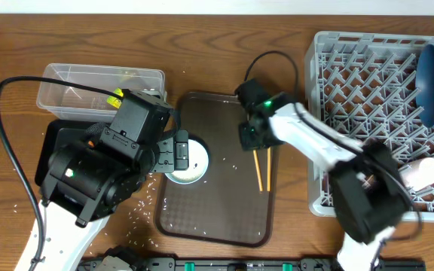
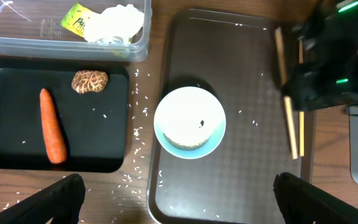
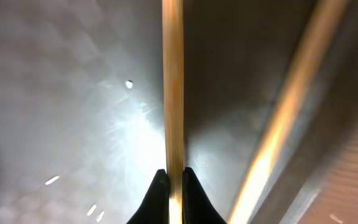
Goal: Sort waste into correct bins and load items into the dishwasher rack
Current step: 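Reach the right gripper to the wooden chopsticks on the brown tray, then grasp one chopstick and stand it in the rack with right gripper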
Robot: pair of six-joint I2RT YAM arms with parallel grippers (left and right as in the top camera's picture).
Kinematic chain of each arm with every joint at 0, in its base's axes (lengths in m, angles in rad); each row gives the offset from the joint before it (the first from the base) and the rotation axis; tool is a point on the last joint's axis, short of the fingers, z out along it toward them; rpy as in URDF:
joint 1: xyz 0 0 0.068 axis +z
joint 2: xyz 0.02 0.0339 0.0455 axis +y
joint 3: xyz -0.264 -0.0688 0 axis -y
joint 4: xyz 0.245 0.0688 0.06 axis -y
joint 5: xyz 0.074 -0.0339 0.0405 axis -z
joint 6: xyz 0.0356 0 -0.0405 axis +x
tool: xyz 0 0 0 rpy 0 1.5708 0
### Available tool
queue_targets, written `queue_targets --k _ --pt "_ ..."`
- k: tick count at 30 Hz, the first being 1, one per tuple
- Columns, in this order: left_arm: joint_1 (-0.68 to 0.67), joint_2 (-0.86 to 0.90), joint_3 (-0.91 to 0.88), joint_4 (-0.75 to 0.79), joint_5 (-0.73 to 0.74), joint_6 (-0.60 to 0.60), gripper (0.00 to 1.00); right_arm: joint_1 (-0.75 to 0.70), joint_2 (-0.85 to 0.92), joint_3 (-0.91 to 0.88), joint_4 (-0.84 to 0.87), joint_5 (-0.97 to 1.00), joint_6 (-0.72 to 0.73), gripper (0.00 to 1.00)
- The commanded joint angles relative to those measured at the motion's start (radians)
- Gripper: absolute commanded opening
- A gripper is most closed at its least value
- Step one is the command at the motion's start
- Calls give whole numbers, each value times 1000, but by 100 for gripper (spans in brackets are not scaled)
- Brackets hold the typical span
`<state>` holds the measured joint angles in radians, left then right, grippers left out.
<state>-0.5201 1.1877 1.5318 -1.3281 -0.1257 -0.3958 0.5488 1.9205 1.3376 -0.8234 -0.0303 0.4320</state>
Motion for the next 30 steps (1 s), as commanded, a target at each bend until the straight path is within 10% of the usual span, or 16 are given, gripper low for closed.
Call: queue_targets --k 1,13,30 --pt "-2 2 -5 -3 6 -10 98 -48 -176 14 -10 4 -22 1" --pt "-2 2 -5 10 6 -10 98 -336 -522 14 -143 105 -175 1" --pt "-2 2 -5 4 6 -10 98 -516 -256 8 -108 43 -265 1"
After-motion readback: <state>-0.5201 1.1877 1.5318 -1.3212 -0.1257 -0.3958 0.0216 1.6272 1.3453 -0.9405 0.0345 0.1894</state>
